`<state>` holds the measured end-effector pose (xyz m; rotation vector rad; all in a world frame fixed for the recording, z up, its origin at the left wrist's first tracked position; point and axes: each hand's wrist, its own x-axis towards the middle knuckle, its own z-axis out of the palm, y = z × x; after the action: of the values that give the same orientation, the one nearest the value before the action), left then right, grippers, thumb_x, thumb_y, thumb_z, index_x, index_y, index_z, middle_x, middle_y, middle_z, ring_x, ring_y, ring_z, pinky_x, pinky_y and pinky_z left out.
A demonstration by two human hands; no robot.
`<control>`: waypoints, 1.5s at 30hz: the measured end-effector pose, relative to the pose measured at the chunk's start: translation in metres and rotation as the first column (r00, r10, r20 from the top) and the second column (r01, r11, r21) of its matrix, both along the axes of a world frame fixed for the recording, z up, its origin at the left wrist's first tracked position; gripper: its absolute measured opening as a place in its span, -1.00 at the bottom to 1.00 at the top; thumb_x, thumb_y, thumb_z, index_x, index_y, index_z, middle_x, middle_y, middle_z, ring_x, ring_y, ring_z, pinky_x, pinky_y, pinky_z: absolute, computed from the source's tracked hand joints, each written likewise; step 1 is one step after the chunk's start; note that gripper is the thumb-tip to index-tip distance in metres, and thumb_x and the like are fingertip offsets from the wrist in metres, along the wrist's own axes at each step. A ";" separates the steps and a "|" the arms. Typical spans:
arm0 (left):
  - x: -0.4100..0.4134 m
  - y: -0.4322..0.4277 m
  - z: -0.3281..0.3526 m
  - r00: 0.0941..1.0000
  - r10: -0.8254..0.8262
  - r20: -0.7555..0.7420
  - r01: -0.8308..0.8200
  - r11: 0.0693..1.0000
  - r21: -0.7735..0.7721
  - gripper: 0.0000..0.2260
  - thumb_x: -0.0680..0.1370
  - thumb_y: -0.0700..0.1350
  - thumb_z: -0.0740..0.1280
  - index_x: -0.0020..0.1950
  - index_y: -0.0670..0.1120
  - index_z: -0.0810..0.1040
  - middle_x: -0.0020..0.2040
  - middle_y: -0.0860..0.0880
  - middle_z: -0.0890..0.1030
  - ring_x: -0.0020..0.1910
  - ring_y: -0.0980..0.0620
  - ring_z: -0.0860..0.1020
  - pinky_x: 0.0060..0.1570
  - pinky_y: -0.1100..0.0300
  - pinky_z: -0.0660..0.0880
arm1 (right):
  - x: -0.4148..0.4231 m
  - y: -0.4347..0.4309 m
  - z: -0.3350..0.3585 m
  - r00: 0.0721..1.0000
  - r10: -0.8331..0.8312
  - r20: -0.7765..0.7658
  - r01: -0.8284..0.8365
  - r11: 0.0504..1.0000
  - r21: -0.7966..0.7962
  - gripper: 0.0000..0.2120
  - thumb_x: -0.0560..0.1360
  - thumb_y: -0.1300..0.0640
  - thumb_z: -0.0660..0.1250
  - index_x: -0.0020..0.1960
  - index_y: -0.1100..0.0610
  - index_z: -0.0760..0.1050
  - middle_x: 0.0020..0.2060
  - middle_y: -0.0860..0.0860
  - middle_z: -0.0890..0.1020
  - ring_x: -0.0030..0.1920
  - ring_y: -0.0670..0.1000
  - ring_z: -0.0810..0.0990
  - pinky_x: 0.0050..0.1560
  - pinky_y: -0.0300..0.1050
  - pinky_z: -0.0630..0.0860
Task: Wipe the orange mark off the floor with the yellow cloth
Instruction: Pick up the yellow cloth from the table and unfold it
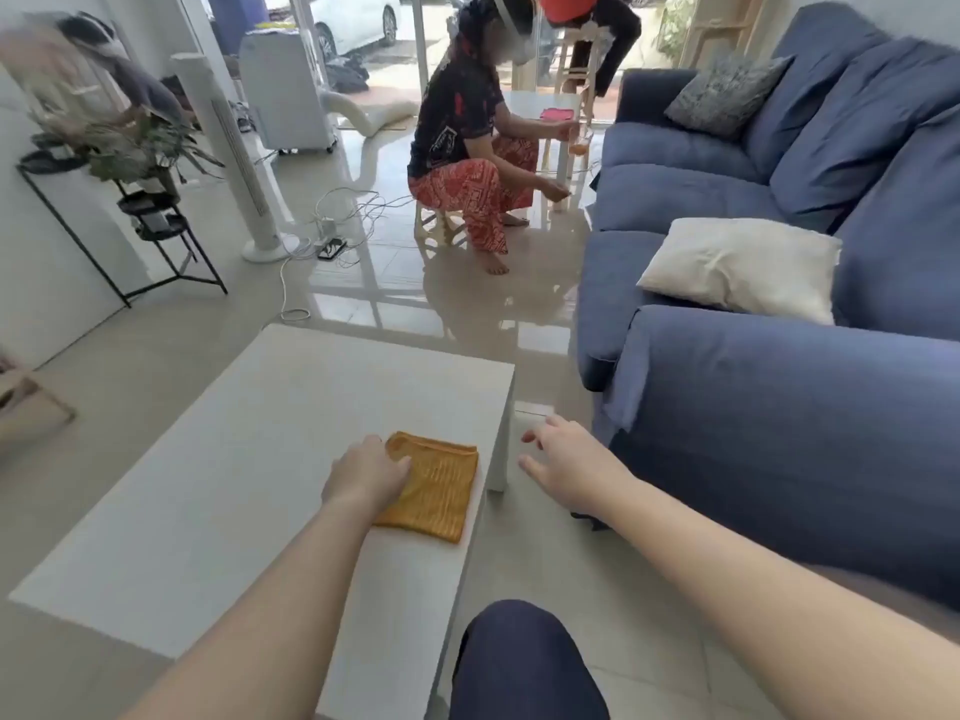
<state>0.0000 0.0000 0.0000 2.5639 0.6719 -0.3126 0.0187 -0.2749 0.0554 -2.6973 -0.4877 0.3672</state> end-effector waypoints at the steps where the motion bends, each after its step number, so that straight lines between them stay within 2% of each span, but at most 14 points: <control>1: 0.000 0.003 -0.006 1.000 0.021 -0.006 -0.021 1.000 0.002 -0.44 0.60 0.16 0.35 0.49 -0.17 0.48 0.36 -0.19 0.61 0.30 -0.26 0.60 0.25 -0.10 0.58 | 0.005 0.011 -0.009 0.999 0.001 -0.032 -0.001 1.000 0.007 -0.58 0.70 -0.04 0.24 0.50 0.12 0.44 0.40 0.06 0.50 0.39 0.10 0.47 0.34 0.07 0.48; 3: 0.001 0.006 -0.014 0.996 0.083 0.011 -0.083 0.996 -0.016 -0.49 0.58 0.13 0.39 0.41 -0.17 0.55 0.33 -0.18 0.63 0.30 -0.25 0.60 0.19 -0.04 0.58 | 0.016 0.029 -0.028 0.998 0.000 -0.058 0.001 1.000 0.026 -0.57 0.71 -0.04 0.23 0.51 0.11 0.42 0.40 0.06 0.49 0.39 0.11 0.46 0.34 0.09 0.48; 6: 0.005 0.003 -0.022 0.987 0.146 0.060 -0.146 0.989 -0.009 -0.72 0.48 0.09 0.42 -0.03 -0.11 0.60 0.11 -0.17 0.71 0.11 -0.26 0.66 -0.01 -0.02 0.60 | 0.032 0.056 -0.058 0.993 0.003 -0.121 -0.001 1.000 0.018 -0.56 0.71 -0.02 0.22 0.54 0.11 0.37 0.43 0.08 0.45 0.40 0.15 0.44 0.33 0.16 0.49; 8: 0.010 0.000 -0.023 0.980 0.182 0.083 -0.182 0.983 -0.012 -0.80 0.45 0.08 0.46 -0.12 -0.04 0.61 0.04 -0.12 0.72 0.09 -0.24 0.67 -0.03 0.02 0.61 | 0.042 0.072 -0.074 0.991 -0.005 -0.136 0.006 1.000 0.007 -0.54 0.71 0.00 0.22 0.55 0.15 0.33 0.46 0.11 0.41 0.42 0.19 0.41 0.35 0.19 0.48; 12: 0.019 -0.003 -0.022 0.972 0.220 0.080 -0.219 0.976 -0.016 -0.78 0.46 0.09 0.54 0.01 0.00 0.75 0.04 -0.08 0.75 0.09 -0.18 0.69 -0.03 0.07 0.60 | 0.053 0.095 -0.095 0.992 -0.049 -0.115 0.049 0.999 -0.001 -0.63 0.70 0.02 0.25 0.43 0.18 0.37 0.37 0.16 0.42 0.37 0.22 0.41 0.30 0.21 0.50; 15: 0.029 0.004 -0.024 0.965 0.261 0.033 -0.259 0.964 -0.061 -0.80 0.47 0.00 0.56 0.05 -0.02 0.74 -0.01 -0.05 0.72 -0.02 -0.14 0.65 -0.10 0.10 0.51 | 0.060 0.101 -0.102 0.990 -0.090 -0.112 0.093 0.996 0.017 -0.69 0.68 0.08 0.31 0.36 0.18 0.40 0.32 0.15 0.46 0.37 0.19 0.41 0.26 0.18 0.53; 20: 0.038 0.012 -0.030 0.972 0.236 -0.022 -0.233 0.936 -0.264 -0.60 0.45 0.01 0.62 0.21 -0.13 0.70 0.14 -0.08 0.72 0.19 -0.13 0.66 0.23 -0.03 0.59 | 0.058 0.085 -0.103 0.979 -0.124 -0.161 0.145 0.981 0.132 -0.84 0.66 0.08 0.34 0.19 0.10 0.45 0.19 0.10 0.56 0.26 0.18 0.49 0.21 0.22 0.55; 24: 0.039 -0.007 -0.022 0.988 0.153 0.010 -0.131 0.875 -0.465 -0.73 0.51 -0.02 0.59 0.11 -0.17 0.73 0.06 -0.13 0.76 0.06 -0.07 0.70 0.10 -0.01 0.61 | 0.045 0.044 -0.097 0.944 -0.187 -0.271 0.290 0.863 0.414 -0.87 0.65 0.10 0.37 0.04 0.03 0.41 -0.05 0.04 0.62 -0.06 0.11 0.62 -0.05 0.11 0.63; 29: 0.043 -0.058 -0.012 1.000 0.029 -0.001 -0.022 0.744 -0.668 -0.62 0.54 -0.12 0.58 0.31 -0.13 0.61 0.16 -0.18 0.74 0.17 -0.19 0.72 0.24 -0.18 0.63 | 0.021 -0.033 -0.085 0.902 -0.260 -0.343 0.425 0.669 0.609 -0.81 0.60 0.04 0.48 0.13 0.02 0.52 -0.03 -0.01 0.73 -0.01 -0.03 0.71 -0.03 -0.11 0.65; 33: 0.048 -0.124 -0.015 0.992 -0.129 0.002 0.088 0.664 -0.742 -0.51 0.51 -0.03 0.61 0.40 -0.05 0.59 0.20 -0.11 0.73 0.18 -0.13 0.72 0.16 -0.07 0.68 | 0.001 -0.107 -0.093 0.868 -0.344 -0.358 0.496 0.593 0.635 -0.85 0.54 -0.01 0.55 0.01 0.04 0.65 -0.13 -0.04 0.77 -0.08 -0.05 0.75 0.00 -0.06 0.68; 36: 0.048 -0.187 -0.032 0.965 -0.263 -0.011 0.174 0.669 -0.723 -0.48 0.47 0.16 0.59 0.37 0.00 0.63 0.24 -0.01 0.73 0.23 -0.10 0.69 0.27 -0.14 0.64 | -0.014 -0.162 -0.106 0.829 -0.435 -0.353 0.554 0.549 0.626 -0.90 0.54 0.05 0.54 -0.05 0.05 0.67 -0.21 0.00 0.76 -0.22 -0.03 0.71 -0.18 -0.06 0.67; 38: 0.048 -0.232 -0.051 0.954 -0.299 -0.014 0.200 0.670 -0.715 -0.50 0.47 0.19 0.58 0.33 0.03 0.63 0.22 0.03 0.72 0.20 -0.06 0.68 0.20 -0.06 0.67 | -0.023 -0.199 -0.122 0.788 -0.497 -0.364 0.607 0.525 0.597 -0.96 0.56 0.10 0.52 -0.05 0.04 0.67 -0.19 0.02 0.75 -0.23 0.01 0.71 -0.25 -0.08 0.69; 41: 0.046 -0.296 -0.082 0.936 -0.350 -0.041 0.215 0.659 -0.720 -0.73 0.53 0.08 0.57 0.17 0.06 0.67 0.11 0.07 0.75 0.12 0.00 0.71 0.00 0.14 0.68 | -0.035 -0.254 -0.158 0.718 -0.579 -0.387 0.690 0.522 0.501 -0.87 0.53 0.21 0.51 -0.05 -0.01 0.66 -0.17 0.00 0.76 -0.19 0.05 0.74 -0.13 -0.01 0.72; 45: 0.033 -0.364 -0.138 0.916 -0.384 -0.116 0.194 0.677 -0.710 -0.84 0.59 -0.04 0.53 0.12 -0.04 0.68 0.06 0.00 0.77 0.09 -0.05 0.74 0.09 0.04 0.71 | -0.056 -0.316 -0.220 0.574 -0.695 -0.433 0.813 0.420 0.403 -0.82 0.45 0.25 0.54 0.04 0.12 0.71 -0.11 0.11 0.77 -0.07 0.14 0.75 0.08 0.07 0.68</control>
<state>0.0327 -0.3640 -0.1378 1.8919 0.1479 -0.8468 -0.0371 -0.5910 -0.1648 -1.9504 0.6413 0.1671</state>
